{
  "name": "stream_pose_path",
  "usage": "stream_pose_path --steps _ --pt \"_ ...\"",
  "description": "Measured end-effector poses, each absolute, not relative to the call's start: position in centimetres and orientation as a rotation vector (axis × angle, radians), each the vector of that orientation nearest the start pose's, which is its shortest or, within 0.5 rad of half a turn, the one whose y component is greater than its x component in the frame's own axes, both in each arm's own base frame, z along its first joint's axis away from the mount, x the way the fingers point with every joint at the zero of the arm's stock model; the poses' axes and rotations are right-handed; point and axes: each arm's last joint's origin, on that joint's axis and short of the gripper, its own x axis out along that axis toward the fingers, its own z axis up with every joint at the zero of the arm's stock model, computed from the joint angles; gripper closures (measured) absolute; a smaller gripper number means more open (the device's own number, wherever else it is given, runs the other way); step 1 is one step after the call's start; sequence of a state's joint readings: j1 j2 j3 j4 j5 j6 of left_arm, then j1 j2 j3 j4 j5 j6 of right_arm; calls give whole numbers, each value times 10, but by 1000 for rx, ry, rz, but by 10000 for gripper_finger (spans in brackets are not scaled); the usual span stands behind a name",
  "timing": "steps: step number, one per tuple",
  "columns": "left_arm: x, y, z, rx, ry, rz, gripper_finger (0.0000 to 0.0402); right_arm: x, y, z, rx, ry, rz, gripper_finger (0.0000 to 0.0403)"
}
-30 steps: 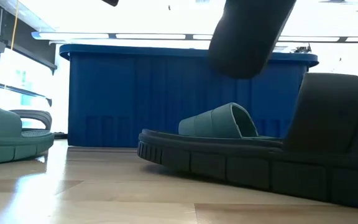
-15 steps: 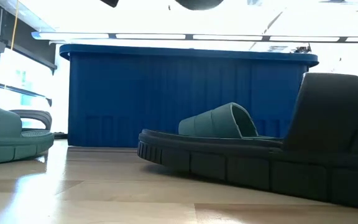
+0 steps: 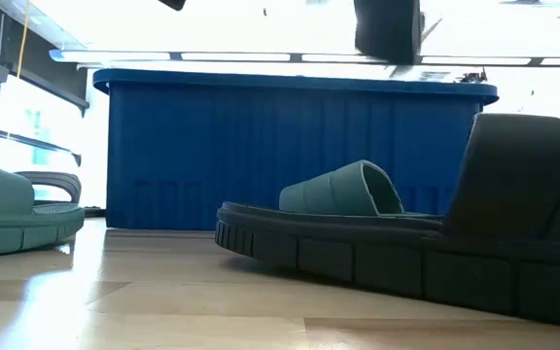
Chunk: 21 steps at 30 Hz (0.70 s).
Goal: Pick and place slides into bin
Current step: Put the black slipper into the blue bin
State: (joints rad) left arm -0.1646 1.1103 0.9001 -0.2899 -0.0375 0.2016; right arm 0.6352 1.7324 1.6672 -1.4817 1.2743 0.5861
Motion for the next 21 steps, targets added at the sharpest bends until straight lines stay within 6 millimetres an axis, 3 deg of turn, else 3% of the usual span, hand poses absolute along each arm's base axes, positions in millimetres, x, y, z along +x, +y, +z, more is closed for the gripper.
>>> stream_pose_path --steps 9,13,16,21 --pt "237 -38 301 246 482 -176 275 284 44 363 -630 967 -846 402" --pt "237 -38 301 247 482 -176 275 294 -1 370 -493 1053 -705 402" --pt "237 -38 301 247 483 -176 275 308 -30 374 -427 1005 -563 402" --pt "236 -38 301 250 490 -177 275 324 -67 369 -521 1002 -434 402"
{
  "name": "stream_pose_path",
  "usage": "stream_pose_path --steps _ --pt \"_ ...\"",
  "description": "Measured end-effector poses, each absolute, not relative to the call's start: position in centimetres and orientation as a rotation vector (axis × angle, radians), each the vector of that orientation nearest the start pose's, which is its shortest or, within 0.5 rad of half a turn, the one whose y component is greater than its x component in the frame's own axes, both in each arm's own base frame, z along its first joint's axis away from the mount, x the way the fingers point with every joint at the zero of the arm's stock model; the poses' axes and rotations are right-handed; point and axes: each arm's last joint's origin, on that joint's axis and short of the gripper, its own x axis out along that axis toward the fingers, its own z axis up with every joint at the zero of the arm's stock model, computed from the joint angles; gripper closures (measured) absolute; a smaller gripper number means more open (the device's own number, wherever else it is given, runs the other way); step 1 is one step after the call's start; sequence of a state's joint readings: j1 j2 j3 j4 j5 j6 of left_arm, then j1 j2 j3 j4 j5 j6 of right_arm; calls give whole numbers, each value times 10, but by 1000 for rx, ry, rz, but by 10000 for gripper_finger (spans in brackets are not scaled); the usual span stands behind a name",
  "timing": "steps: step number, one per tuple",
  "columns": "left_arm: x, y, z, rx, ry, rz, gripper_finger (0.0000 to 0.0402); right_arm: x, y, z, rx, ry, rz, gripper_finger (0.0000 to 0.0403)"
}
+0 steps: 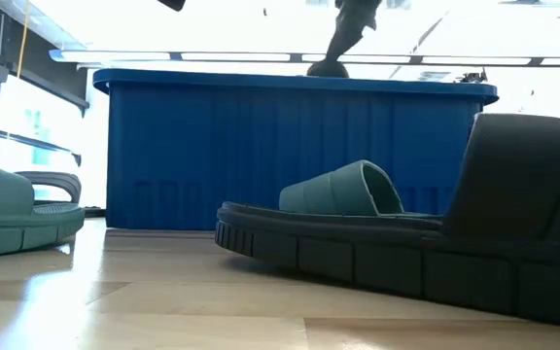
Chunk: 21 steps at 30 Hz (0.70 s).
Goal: Pick and place slides into bin
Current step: Put the black slipper into the blue bin
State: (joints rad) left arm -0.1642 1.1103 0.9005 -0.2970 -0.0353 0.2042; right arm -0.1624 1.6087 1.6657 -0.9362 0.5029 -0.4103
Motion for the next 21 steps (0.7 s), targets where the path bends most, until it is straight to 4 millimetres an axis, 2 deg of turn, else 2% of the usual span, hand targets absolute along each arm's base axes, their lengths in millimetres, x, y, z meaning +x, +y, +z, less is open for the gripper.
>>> stream_pose_path --steps 4,9,12,21 --pt "236 -38 299 252 506 -179 275 327 -95 364 -489 1008 -440 403" --pt "234 -38 297 254 529 -179 275 319 -127 338 -295 1163 -359 403" --pt "234 -38 296 255 542 -179 275 314 -140 325 -203 1251 -305 403" --pt "234 -38 296 252 545 -179 275 308 -172 307 -132 1340 -385 399"
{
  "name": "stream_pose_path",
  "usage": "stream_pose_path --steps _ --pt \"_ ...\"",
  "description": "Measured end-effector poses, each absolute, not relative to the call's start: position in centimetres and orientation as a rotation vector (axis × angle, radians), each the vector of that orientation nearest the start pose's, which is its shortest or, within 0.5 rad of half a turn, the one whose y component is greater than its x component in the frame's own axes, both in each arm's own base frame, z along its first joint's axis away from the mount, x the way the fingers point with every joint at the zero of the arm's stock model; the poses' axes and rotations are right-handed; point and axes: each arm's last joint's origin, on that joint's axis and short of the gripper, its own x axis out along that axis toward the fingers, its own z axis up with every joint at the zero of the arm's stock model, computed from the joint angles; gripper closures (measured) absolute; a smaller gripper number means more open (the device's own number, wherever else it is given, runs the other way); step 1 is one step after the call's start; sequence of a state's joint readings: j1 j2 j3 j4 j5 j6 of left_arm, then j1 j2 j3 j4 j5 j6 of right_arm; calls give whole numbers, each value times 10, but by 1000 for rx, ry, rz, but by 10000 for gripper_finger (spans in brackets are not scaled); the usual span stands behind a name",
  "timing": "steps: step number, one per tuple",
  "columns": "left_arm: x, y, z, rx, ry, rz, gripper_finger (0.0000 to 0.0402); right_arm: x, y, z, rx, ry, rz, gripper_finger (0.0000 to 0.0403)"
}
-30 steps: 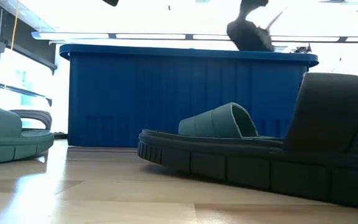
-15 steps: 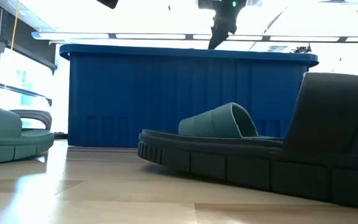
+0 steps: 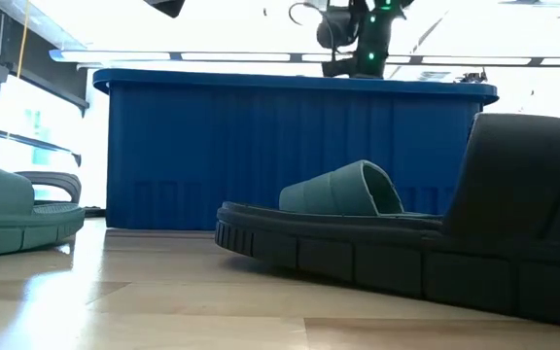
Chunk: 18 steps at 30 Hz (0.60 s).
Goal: Pick and place slides into bin
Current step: Put the black slipper into the blue bin
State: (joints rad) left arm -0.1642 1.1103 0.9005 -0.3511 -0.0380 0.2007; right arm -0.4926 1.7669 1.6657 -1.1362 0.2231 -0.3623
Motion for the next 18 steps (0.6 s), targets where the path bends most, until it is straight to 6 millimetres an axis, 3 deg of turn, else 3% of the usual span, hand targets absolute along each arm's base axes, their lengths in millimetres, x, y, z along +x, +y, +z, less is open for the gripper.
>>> stream_pose_path --steps 4,11,18 --pt "233 -38 296 247 549 -178 275 303 -177 300 -96 1396 -325 374" --pt "233 -38 296 228 555 -172 275 296 -175 293 -83 1520 -291 289" --pt "233 -38 296 228 553 -173 275 299 -168 294 -93 1540 -423 214"
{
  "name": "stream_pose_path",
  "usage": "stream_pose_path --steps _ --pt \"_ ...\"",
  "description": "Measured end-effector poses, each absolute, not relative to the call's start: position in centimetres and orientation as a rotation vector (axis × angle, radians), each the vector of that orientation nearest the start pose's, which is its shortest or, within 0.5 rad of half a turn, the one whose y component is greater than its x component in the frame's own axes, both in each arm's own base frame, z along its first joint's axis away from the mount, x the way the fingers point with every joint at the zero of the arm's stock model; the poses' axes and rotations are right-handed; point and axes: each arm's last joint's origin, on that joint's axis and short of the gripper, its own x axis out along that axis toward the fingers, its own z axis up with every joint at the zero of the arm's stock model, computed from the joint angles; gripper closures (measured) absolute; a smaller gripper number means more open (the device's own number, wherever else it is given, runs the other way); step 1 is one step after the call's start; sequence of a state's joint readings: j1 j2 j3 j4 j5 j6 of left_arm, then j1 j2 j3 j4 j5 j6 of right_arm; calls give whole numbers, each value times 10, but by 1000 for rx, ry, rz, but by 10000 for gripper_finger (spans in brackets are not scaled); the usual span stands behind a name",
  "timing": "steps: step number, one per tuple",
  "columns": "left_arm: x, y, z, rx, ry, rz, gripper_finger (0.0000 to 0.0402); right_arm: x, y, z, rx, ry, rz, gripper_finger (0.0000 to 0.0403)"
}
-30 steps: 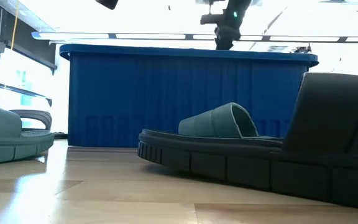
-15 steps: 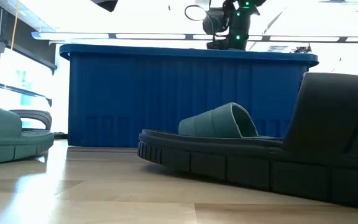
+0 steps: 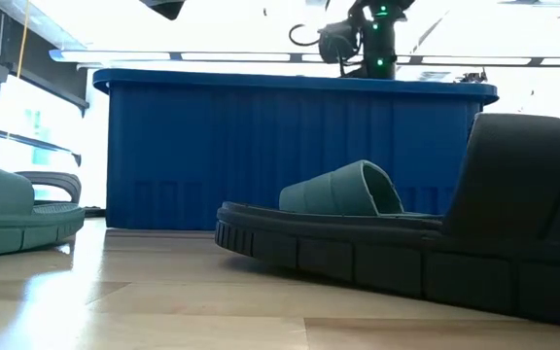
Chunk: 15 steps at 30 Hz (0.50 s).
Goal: Pick and place slides into bin
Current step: Put the black slipper into the blue bin
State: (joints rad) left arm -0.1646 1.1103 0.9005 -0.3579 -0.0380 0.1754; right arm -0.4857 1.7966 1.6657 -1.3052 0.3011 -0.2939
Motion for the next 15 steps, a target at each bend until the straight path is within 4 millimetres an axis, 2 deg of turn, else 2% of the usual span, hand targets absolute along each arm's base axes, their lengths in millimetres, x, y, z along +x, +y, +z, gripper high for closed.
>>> stream_pose_path --steps 4,8,15 --pt "233 -38 296 220 553 -170 275 305 -154 302 -196 1545 -463 203" --pt "233 -38 296 205 552 -165 275 313 -131 327 -263 1460 -447 212" --pt "234 -37 296 211 552 -139 275 315 -64 387 -219 1242 -356 244"
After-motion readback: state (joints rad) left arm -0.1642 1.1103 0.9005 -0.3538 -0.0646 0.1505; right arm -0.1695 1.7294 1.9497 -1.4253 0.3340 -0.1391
